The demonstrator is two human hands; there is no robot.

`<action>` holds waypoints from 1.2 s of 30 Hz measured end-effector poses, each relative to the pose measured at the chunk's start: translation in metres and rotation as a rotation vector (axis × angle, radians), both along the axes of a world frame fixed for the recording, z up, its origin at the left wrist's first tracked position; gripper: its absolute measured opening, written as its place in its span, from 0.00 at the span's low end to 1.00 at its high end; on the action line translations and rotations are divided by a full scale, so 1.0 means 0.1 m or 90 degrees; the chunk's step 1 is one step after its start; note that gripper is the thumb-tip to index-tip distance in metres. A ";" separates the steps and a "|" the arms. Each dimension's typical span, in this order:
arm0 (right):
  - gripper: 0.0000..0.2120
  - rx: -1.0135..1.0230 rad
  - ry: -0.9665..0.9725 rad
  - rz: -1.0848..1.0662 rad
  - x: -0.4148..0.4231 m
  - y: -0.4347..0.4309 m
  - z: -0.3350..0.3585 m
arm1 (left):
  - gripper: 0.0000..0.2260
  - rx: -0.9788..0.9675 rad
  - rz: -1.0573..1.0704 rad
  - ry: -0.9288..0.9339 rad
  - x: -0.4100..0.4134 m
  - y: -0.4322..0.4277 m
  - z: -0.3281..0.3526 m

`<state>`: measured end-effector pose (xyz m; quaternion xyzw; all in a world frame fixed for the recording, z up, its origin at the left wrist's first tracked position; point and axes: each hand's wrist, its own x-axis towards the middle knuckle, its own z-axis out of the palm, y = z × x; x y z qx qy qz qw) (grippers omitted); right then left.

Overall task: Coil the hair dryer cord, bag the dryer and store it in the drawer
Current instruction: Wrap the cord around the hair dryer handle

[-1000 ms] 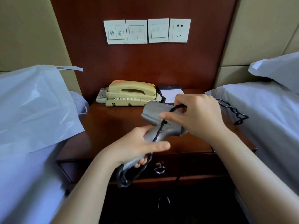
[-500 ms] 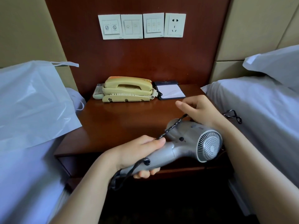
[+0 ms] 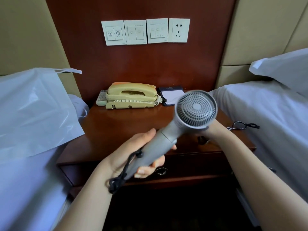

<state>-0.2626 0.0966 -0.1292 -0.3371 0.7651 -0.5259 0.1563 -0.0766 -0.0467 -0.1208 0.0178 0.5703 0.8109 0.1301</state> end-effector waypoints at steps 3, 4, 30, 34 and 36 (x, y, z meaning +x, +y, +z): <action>0.17 0.022 -0.066 0.091 0.04 -0.02 0.03 | 0.29 0.027 0.074 0.103 0.03 -0.10 -0.05; 0.17 0.042 -0.090 0.121 0.02 -0.01 0.03 | 0.30 0.002 0.141 0.115 0.01 -0.16 -0.07; 0.11 0.396 0.161 0.314 0.61 -0.08 0.42 | 0.16 -0.180 0.810 0.113 -0.15 -0.26 -0.05; 0.08 0.430 0.266 0.285 0.71 -0.08 0.42 | 0.09 -0.206 0.823 0.127 -0.16 -0.28 -0.09; 0.06 0.419 0.273 0.291 0.78 -0.10 0.40 | 0.05 -0.238 0.850 0.143 -0.17 -0.31 -0.11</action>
